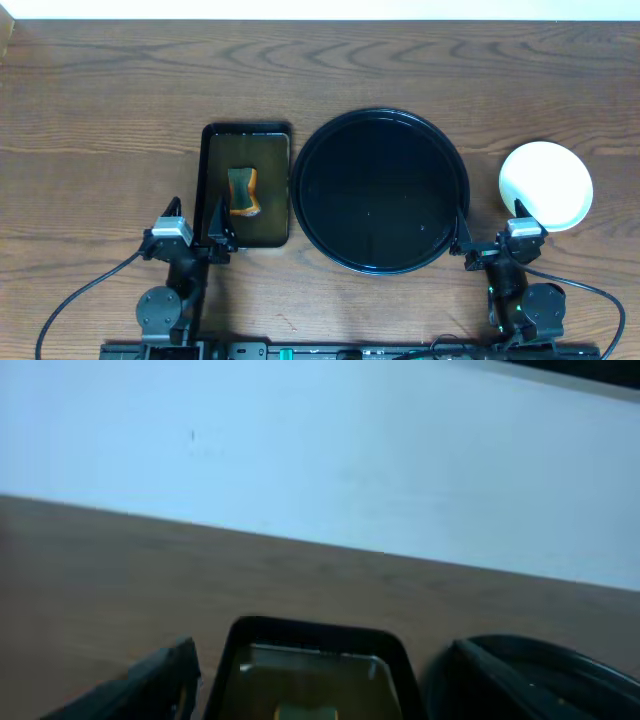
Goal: Clean dirty plates on tray and stack at the side
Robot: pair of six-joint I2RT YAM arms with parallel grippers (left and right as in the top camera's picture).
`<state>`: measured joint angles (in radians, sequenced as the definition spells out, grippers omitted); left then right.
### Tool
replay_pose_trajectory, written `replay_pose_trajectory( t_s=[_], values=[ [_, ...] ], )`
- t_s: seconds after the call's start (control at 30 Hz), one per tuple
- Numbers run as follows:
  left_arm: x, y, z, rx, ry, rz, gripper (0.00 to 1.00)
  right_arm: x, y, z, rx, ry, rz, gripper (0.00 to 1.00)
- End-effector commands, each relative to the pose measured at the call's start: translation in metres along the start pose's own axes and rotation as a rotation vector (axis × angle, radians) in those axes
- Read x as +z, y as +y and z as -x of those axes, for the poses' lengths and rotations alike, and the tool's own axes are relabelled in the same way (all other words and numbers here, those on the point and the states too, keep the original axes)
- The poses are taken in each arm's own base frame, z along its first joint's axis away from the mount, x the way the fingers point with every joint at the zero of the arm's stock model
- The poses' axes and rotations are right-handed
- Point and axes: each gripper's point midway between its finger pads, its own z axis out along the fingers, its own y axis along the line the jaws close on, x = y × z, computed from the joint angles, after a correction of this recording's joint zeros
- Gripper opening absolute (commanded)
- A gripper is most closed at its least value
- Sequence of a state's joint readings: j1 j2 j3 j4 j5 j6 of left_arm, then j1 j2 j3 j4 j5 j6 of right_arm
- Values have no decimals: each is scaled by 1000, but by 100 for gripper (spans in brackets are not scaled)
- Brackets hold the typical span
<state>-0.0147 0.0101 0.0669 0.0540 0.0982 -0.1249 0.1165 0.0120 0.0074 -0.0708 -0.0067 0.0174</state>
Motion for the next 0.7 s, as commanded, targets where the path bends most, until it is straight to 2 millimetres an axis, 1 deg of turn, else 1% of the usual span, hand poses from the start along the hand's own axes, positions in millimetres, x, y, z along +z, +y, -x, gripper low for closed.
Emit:
replay_pose_trajectory(
  t_s=[0.0,0.03,0.2,0.67],
  values=[
    [3,-2,-9,109,-18,-26,79,0,1,0,-8,-1,3,99],
    [3,-3,-22,118,28,-38,79,0,1,0,-8,-1,4,99],
    [0,3,-57,108,174,-24,79,0,1,-1,-8,0,3,99],
    [0,3,-57,109,172,-24,79,0,1,-1,-8,0,4,99]
  ],
)
